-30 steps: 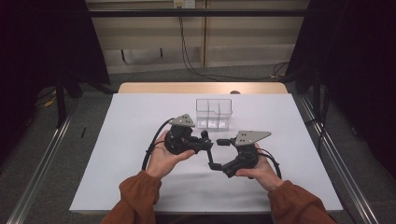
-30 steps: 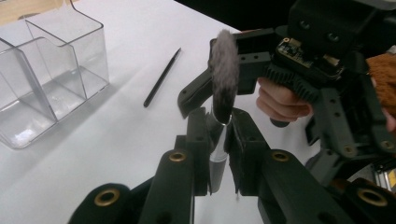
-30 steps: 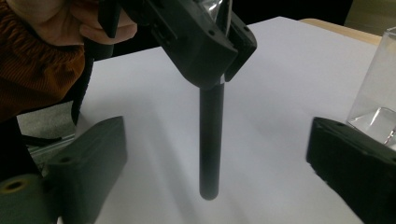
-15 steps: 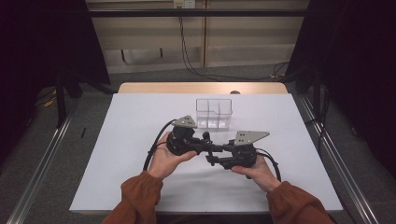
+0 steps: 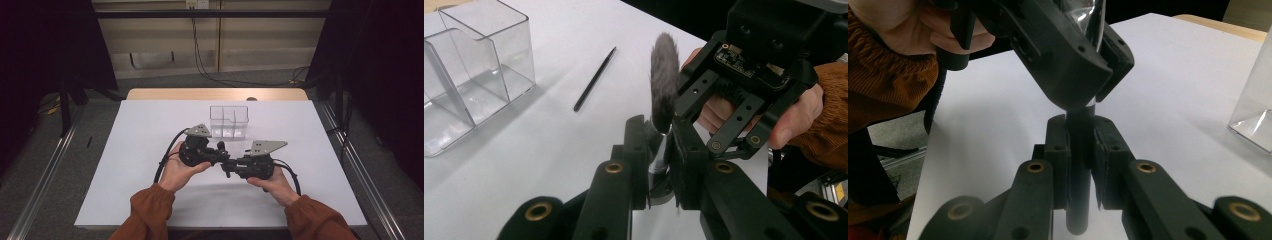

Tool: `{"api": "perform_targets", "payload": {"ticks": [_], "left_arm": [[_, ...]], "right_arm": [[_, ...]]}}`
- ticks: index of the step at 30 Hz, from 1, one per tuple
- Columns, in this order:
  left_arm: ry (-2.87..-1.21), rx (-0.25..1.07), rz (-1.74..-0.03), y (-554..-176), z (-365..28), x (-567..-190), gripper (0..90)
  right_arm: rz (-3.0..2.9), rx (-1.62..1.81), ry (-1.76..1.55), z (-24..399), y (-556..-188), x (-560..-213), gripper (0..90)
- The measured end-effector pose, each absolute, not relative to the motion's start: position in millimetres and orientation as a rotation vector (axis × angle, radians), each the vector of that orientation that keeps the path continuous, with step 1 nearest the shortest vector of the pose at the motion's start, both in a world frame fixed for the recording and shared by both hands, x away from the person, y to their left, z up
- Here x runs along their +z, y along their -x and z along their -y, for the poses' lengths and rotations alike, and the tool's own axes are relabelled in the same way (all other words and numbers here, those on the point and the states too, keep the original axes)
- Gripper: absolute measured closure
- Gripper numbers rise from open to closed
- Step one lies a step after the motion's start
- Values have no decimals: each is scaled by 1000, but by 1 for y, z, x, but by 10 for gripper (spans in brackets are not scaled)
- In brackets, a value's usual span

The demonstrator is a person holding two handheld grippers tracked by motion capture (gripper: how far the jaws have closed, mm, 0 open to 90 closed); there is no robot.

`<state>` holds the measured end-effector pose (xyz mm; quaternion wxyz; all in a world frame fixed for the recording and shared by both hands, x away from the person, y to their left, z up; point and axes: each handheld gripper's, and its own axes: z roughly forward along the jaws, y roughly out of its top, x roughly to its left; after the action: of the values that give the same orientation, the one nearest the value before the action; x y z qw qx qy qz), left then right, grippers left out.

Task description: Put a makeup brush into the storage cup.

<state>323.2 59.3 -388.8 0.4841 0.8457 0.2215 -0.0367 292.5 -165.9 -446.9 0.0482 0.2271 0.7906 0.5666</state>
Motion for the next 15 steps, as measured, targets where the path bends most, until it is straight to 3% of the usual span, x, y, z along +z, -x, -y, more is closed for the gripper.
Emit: {"api": "perform_targets", "payload": {"ticks": [15], "left_arm": [[-2021, -60, -540, -320, -60, -391, 780]], "right_arm": [[-2396, 1719, -688, 168, -291, -445, 798]]}}
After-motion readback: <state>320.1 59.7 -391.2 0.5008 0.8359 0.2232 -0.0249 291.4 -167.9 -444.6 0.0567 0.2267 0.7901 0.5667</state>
